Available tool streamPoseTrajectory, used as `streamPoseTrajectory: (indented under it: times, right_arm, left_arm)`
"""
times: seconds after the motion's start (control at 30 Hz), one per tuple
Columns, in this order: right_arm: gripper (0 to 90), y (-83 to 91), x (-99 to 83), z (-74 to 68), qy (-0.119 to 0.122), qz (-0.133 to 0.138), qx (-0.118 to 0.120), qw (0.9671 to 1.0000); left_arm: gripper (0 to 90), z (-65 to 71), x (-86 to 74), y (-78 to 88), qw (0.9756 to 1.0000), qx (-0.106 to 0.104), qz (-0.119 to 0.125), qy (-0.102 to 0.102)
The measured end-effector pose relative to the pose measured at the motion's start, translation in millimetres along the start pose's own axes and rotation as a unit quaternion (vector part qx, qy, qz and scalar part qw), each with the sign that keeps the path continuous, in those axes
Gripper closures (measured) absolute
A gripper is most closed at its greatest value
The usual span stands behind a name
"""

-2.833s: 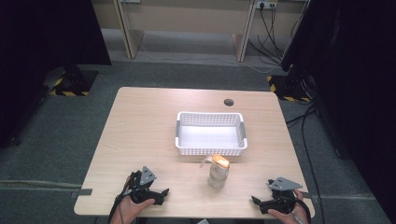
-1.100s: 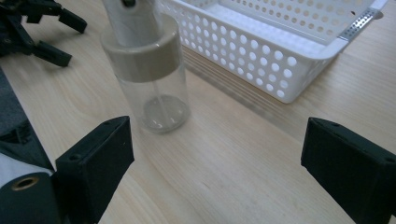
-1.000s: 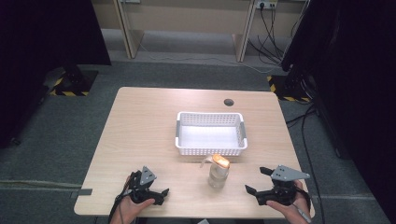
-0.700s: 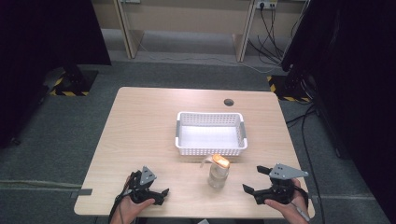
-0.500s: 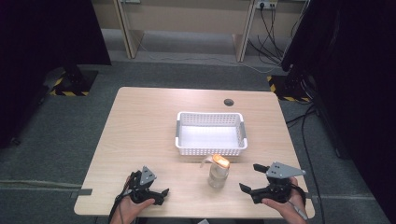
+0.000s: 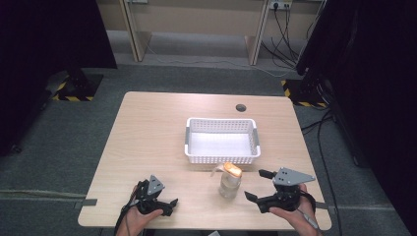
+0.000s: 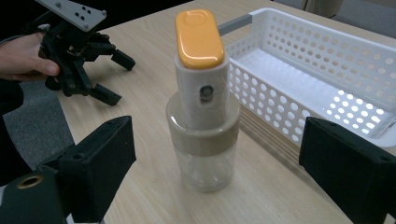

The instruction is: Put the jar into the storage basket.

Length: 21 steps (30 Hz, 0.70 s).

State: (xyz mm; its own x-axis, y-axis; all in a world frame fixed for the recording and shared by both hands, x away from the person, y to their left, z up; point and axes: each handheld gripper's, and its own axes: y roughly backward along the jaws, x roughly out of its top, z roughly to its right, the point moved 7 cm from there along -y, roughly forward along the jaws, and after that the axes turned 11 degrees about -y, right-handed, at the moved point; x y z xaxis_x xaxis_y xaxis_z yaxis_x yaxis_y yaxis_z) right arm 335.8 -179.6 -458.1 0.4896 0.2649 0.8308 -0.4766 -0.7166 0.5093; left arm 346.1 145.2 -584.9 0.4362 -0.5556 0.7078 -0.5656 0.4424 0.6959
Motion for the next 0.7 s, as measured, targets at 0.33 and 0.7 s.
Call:
streamPoseTrajectory:
  times: [0.33,0.7]
  right_arm:
    - [11.6,-11.2,11.6,-11.8,0.016,-0.002,0.009,0.9998]
    - [15.8,-24.9,21.3,-15.2,0.025,-0.008,0.005,0.9996]
  left_arm:
    - [0.0,0.0,0.0,0.0,1.0,0.0,0.0,0.0]
    - [0.0,0.0,0.0,0.0,1.0,0.0,0.0,0.0]
